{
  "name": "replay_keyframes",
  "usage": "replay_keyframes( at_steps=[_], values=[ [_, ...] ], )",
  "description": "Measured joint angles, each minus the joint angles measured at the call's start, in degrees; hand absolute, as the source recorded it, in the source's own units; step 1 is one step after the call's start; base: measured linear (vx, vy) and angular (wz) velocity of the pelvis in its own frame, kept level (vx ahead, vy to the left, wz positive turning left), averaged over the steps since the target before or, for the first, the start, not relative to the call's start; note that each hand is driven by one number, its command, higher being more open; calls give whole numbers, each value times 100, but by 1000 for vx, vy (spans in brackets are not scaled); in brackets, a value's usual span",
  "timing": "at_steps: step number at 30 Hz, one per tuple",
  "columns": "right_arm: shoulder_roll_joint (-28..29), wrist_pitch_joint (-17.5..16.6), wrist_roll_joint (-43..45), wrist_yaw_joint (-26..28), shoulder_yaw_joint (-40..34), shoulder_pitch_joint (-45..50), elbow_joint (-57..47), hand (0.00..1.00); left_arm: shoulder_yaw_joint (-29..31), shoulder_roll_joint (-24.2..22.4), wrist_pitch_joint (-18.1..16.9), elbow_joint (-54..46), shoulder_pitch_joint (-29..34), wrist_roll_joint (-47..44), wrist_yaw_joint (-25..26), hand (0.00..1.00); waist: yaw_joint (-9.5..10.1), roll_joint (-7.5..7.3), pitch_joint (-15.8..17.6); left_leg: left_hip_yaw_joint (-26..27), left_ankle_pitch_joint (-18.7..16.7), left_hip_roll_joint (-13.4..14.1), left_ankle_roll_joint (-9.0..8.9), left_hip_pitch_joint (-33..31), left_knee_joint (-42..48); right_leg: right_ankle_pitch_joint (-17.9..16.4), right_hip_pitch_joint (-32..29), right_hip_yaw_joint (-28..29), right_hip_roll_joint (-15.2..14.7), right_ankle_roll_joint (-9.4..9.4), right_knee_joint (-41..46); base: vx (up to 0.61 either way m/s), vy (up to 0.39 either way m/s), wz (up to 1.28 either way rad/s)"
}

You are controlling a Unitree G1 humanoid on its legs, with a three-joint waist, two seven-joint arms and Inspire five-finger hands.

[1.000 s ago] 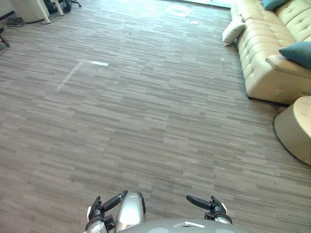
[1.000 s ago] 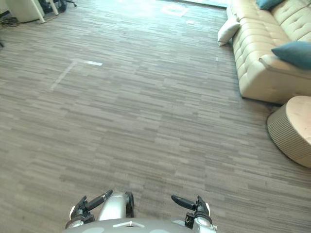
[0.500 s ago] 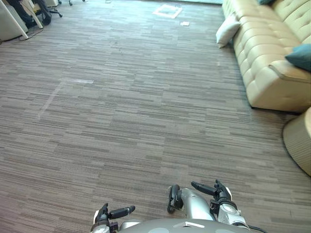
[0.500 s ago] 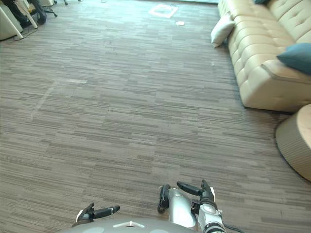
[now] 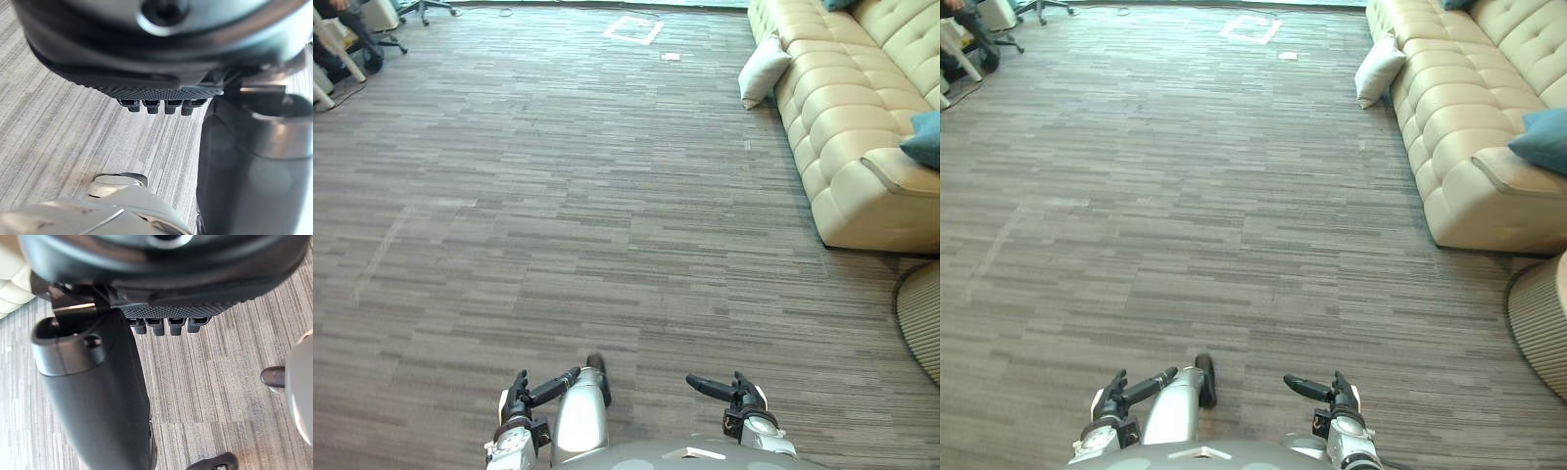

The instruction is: Pick up cushions and gather them together orderly.

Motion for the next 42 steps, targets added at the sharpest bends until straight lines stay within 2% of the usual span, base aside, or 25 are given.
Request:
replay_keyframes(
  at_steps=[2,4,6,10,12,14,15,16,17,19,20,21,23,25,27,29,31,32,33,35,36,37,38,39,42],
  values=[
    [119,3,13,-11,-112,30,12,100,-39,196,29,201,-66,3,20,100,-78,-229,15,132,-494,-237,194,442,131,747,-879,155,-540,366,2325,653,284,-12],
    [57,-36,5,3,-102,6,-56,100,-81,210,137,308,-78,3,97,100,-154,-183,96,131,-929,-325,263,1149,108,821,-1386,12,-839,261,3757,508,178,-1],
    [-5,-108,-2,3,-5,-13,-64,100,-221,216,166,321,-54,2,140,100,-203,-113,100,110,-1115,-320,271,1773,-243,696,-1791,-302,-812,111,3923,526,121,5],
    [-151,-180,1,0,120,-233,-89,100,-575,244,172,428,-156,3,110,100,-343,72,188,9,-1180,-162,160,2813,-1248,485,-2801,-1253,-319,131,1841,599,7,16],
    [-166,-175,7,4,112,-305,-107,100,-599,248,179,474,-164,6,89,100,-408,68,220,9,-1222,-170,23,3246,-1661,938,-3092,-1454,-62,238,253,691,-125,18],
    [-163,-142,0,46,2,-367,-161,100,-661,259,185,592,-149,39,73,100,-584,93,254,-177,-1287,-168,-70,3725,-2019,2147,-3063,-1225,151,5,-459,696,-199,48],
    [-180,-136,-1,68,-86,-383,-168,100,-667,209,178,610,-211,76,64,100,-594,148,284,-286,-1266,-64,-91,3803,-1900,2028,-3059,-1192,236,-460,-168,733,-228,37],
    [-127,-138,-5,73,-193,-407,-182,100,-592,141,174,610,-268,127,33,100,-506,247,323,-328,-1191,54,-228,3777,-1567,1651,-3066,-1233,235,-604,217,735,-234,17],
    [-105,-114,-19,84,-307,-406,-226,100,-501,88,174,603,-270,143,19,100,-497,276,313,-354,-1089,127,-391,3682,-1130,1392,-3033,-1258,229,-635,446,571,-205,11],
    [-177,-53,-120,94,-262,-378,-299,100,-171,-74,175,498,-268,184,24,100,-528,493,341,-838,-316,535,-869,2582,1626,929,-2468,-1322,468,-631,318,657,-234,7],
    [-198,-29,-133,92,-247,-378,-301,100,-54,-124,174,437,-251,183,18,100,-509,551,350,-874,-248,644,-970,2269,2371,878,-2266,-1289,592,-637,192,584,-179,-17],
    [-202,-1,-185,82,-200,-389,-309,100,81,-178,171,361,-231,181,18,100,-493,593,388,-818,-298,812,-943,1950,3185,820,-1961,-1235,743,-652,-2,537,-118,-36],
    [-89,2,-212,62,11,-376,-310,100,179,-114,173,184,-138,178,40,100,-361,396,439,-333,-670,1012,-652,1240,3893,687,-1092,-938,893,-670,-569,534,-77,-55],
    [4,-5,-211,61,65,-350,-272,100,185,-68,129,43,-110,152,54,100,-261,249,429,92,-947,1018,-403,745,3210,700,-650,-747,881,-604,-988,459,-33,-51],
    [6,15,-212,56,128,-340,-271,100,182,-110,79,-141,-121,116,47,100,-180,245,463,336,-1026,932,-266,190,2218,677,-214,-623,874,-515,-1354,471,27,-36],
    [11,34,-211,9,131,-306,-250,100,177,-155,30,-216,-131,108,56,100,-96,210,491,356,-745,491,-356,-148,249,522,277,-469,705,-278,-1727,504,134,-37],
    [-41,30,-213,-14,192,-279,-185,100,174,-226,15,-206,-102,84,64,100,-14,290,443,358,-351,316,-358,-178,-832,299,549,-285,627,-83,-1840,582,238,-56],
    [-59,33,-215,-18,254,-292,-62,100,177,-210,2,-177,-87,-12,59,100,72,261,397,344,182,273,-157,-189,-639,95,714,-130,505,-25,-1816,783,325,-63],
    [-19,35,-215,-16,264,-282,10,100,179,-163,-3,-151,-81,-24,60,100,108,189,328,358,233,200,-112,-221,-450,41,754,-79,402,-69,-1756,678,261,-50],
    [34,50,-221,-13,253,-170,66,100,172,-79,0,-118,-61,-14,63,100,118,-24,140,400,155,9,258,-181,-58,52,385,51,42,-43,-595,754,298,-28],
    [54,50,-222,-13,241,-160,71,100,153,-23,5,-65,-69,-8,62,100,112,-79,109,426,-15,-64,272,-118,18,79,189,71,-83,4,-64,797,341,-8],
    [48,52,-223,-17,224,-159,94,100,62,95,44,30,-91,1,67,100,53,-200,107,482,-357,-226,394,194,119,545,-450,207,-440,484,1704,497,207,8],
    [20,52,-223,-13,225,-159,111,100,-31,142,73,118,-104,3,91,100,11,-218,103,484,-566,-294,419,407,190,812,-757,292,-572,621,2613,604,227,10],
    [-43,45,-227,-10,229,-157,99,100,-91,158,139,231,-103,5,117,100,-22,-182,132,469,-872,-379,433,901,206,896,-1116,193,-800,598,3702,608,191,6],
    [-133,-46,-272,-5,244,-149,-38,100,-274,156,186,306,-31,22,159,100,-120,-15,176,468,-1226,-389,391,1993,-319,625,-1861,-361,-975,193,4278,556,129,-6]
  ],
)
